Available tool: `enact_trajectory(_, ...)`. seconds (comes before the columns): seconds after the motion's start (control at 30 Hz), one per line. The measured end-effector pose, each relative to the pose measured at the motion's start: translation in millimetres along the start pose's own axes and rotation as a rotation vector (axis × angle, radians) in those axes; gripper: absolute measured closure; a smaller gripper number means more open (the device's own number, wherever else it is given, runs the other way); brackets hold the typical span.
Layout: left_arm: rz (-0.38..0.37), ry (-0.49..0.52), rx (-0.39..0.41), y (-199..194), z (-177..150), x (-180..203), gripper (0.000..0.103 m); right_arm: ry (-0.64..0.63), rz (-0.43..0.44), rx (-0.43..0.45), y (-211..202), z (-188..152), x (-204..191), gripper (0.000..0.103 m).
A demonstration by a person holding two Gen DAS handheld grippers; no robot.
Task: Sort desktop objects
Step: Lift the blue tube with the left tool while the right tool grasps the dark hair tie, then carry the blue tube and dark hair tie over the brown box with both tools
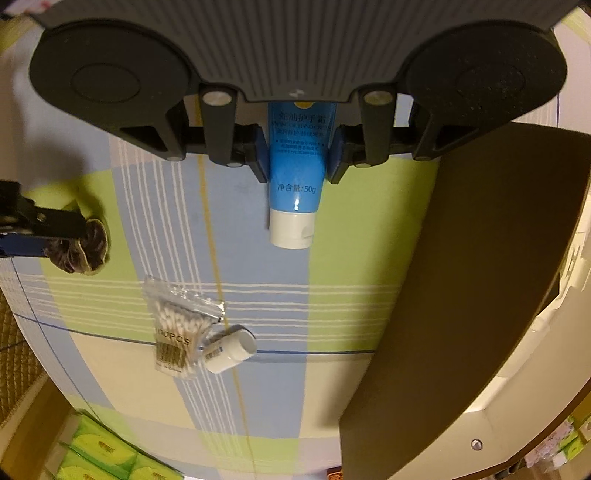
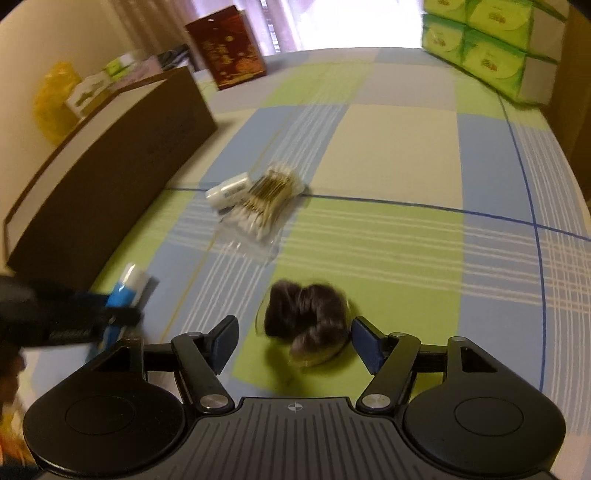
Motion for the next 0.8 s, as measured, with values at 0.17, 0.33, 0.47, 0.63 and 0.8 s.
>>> enact_trajectory(0.17,0.006,-0.015,0.016,2,0,-2,0.075,-0.1,-0.055,-0.028,16,-4,-4,0.063)
enact_trajectory(0.33,0.004,-0.022,0.013,1,-2,-5,0.075,-0.122,-0.035,-0.046,9,-13,-3,0.087)
enact_trajectory(0.47,-0.007,-0.024,0.01,-1,-6,-7,0.075,-0.117,-0.004,-0.061,1,-17,-6,0.093)
enact_trajectory(0.63,-0.017,-0.023,0.013,-6,-10,-11,0.075,-0.139,0.015,-0.072,-3,-24,-18,0.094)
enact_trajectory(0.8,-0.025,-0.026,0.025,-15,-16,-19,0.075,-0.159,0.05,-0.067,-12,-26,-34,0.094)
Point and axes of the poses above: each gripper's, at about its wrist camera, not at the fingertips, and y roughly the way its jaws point, x to its right, z to its top, the point moved 2 cm from there along y, roughly the way its jaws point, and after that the axes turned 10 degrees about z, right-handed, at the moved point
